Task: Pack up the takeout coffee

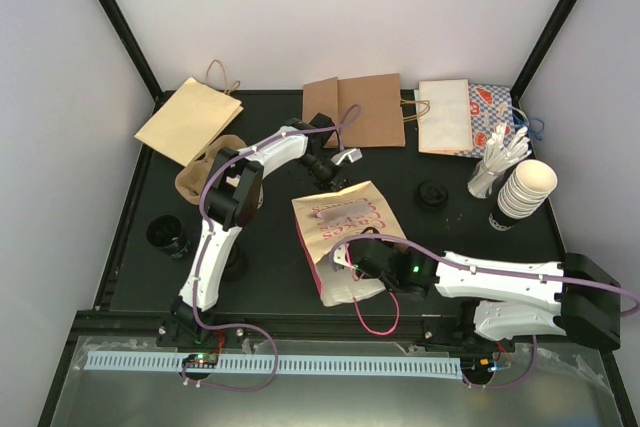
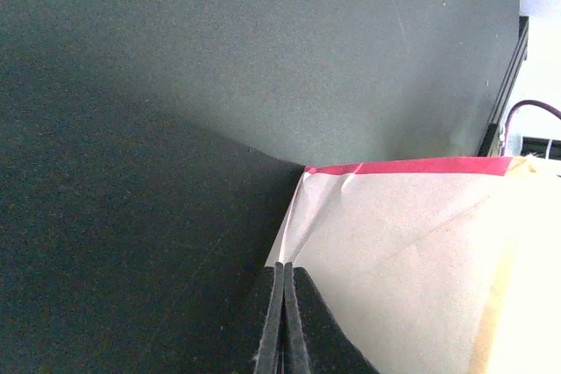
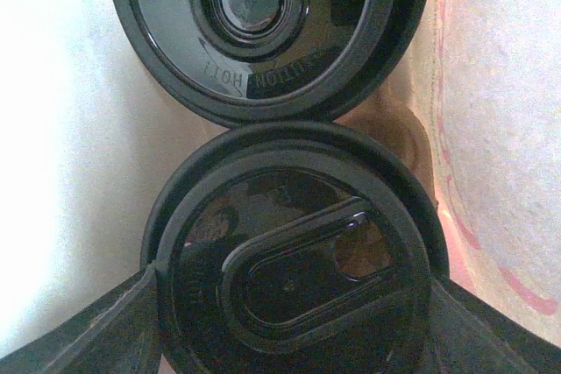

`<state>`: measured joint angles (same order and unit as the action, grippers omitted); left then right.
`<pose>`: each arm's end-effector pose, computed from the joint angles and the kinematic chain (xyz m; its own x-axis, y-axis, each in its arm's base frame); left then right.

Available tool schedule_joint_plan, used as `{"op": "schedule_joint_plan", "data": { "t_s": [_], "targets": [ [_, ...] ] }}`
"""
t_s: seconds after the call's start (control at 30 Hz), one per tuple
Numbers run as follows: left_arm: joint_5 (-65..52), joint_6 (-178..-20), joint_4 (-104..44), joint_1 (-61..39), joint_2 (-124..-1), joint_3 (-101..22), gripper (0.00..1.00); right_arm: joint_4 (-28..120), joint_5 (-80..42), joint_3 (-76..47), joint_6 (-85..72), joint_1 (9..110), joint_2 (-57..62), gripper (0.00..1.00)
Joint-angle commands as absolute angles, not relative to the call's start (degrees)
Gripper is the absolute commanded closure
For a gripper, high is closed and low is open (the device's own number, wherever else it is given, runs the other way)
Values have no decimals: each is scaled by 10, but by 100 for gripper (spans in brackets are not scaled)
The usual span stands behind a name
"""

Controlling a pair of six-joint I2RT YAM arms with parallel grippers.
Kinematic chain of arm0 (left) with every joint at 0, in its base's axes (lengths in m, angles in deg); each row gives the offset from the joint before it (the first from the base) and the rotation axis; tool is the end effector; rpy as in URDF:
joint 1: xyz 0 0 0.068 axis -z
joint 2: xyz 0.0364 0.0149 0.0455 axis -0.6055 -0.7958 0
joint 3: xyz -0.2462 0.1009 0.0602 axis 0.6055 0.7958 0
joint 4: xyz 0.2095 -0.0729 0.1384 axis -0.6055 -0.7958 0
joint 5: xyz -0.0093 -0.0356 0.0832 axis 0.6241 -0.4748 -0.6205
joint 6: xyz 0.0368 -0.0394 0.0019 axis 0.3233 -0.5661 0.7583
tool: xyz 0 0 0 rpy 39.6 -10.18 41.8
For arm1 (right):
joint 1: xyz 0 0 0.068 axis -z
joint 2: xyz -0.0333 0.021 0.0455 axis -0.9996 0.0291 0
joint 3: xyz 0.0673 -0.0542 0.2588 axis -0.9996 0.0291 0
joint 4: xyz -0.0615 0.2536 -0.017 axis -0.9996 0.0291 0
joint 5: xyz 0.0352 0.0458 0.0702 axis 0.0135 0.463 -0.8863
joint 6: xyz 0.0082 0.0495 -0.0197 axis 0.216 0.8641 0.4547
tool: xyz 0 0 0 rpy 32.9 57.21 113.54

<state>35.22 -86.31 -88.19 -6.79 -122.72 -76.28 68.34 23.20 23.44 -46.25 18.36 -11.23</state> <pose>0.3886 -0.2604 0.1435 -0.8437 0.5174 -0.1430 0.4303 0.4927 -0.7563 0.0951 0.2029 0.2048 0.1267 -0.9559 -0.2651 -0.7041 0.1016 -0.7028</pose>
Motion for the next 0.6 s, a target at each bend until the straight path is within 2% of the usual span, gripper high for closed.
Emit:
{"op": "schedule_joint_plan", "data": {
  "t_s": [0.0,0.3,0.57],
  "targets": [
    [394,-847,-894,-57,-1240,-767,99,653,225,224,-454,193,-107,51],
    [416,-845,-896,-58,-1245,-767,98,645,198,207,-401,194,-134,51],
    [432,-848,-895,-57,-1246,-766,99,666,231,190,-313,194,-135,51]
  ]
}}
